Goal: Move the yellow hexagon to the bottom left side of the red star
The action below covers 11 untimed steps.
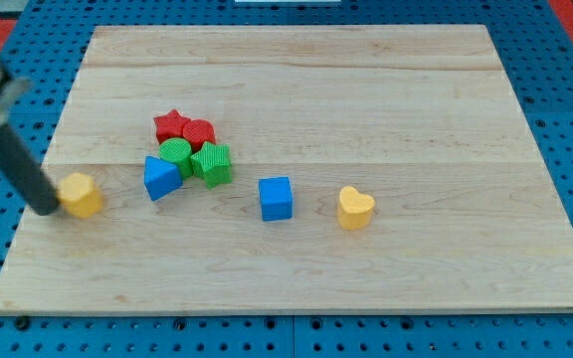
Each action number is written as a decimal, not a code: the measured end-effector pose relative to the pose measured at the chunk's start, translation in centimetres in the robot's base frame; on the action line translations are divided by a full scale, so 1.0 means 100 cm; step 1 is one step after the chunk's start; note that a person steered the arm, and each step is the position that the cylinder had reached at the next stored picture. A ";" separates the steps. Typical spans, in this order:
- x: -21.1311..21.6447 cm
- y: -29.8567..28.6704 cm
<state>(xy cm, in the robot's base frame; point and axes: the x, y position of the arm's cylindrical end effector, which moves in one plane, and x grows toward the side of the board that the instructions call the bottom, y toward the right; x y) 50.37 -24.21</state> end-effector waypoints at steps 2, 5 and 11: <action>0.019 0.036; -0.034 -0.046; -0.031 0.068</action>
<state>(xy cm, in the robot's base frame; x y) 47.25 -17.42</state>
